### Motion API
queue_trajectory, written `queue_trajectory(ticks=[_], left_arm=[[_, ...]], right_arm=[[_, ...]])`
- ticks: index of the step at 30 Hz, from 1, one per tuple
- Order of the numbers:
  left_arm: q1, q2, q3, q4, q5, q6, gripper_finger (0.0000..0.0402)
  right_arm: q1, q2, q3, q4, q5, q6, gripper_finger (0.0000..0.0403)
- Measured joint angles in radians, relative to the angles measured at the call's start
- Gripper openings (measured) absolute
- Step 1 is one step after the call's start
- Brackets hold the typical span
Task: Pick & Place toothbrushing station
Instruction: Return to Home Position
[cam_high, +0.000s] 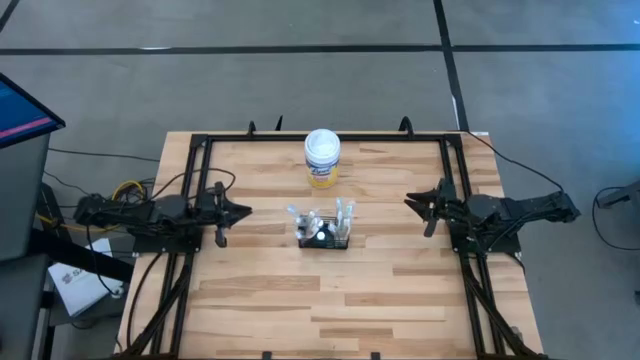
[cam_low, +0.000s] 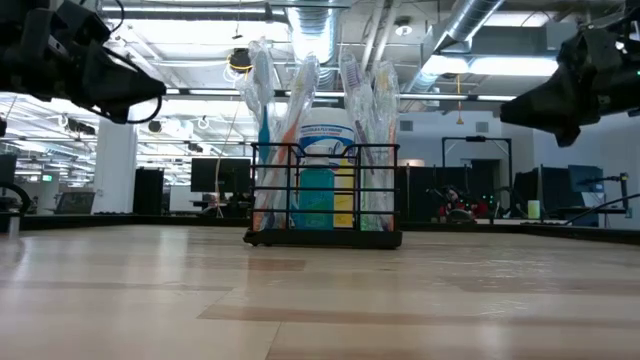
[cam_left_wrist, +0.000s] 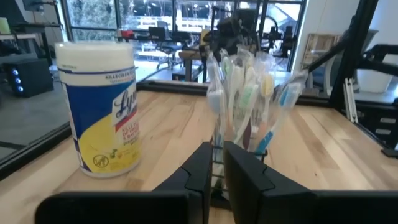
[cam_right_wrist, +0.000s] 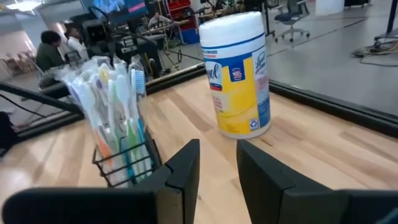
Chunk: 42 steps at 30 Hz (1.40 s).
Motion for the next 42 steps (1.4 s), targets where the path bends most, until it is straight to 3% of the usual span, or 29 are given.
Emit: queue_trajectory(ticks=[9,21,42], left_arm=[[0.000,0.095,-0.002,0.010,-0.005,0.006,0.0035],[0.000,0.191,-0.002,0.022,-0.004,0.003,0.0035],[0.000,0.236,-0.002,0.031,0.000,0.003,0.0035]], right_arm=[[-0.003,-0.002,0.000,0.000,0.002,-0.100,0.0098],[-0.003,-0.002,0.000,0.000,0.002,-0.105,0.0098],[-0.003,-0.002,0.000,0.000,0.002,-0.105,0.0098]])
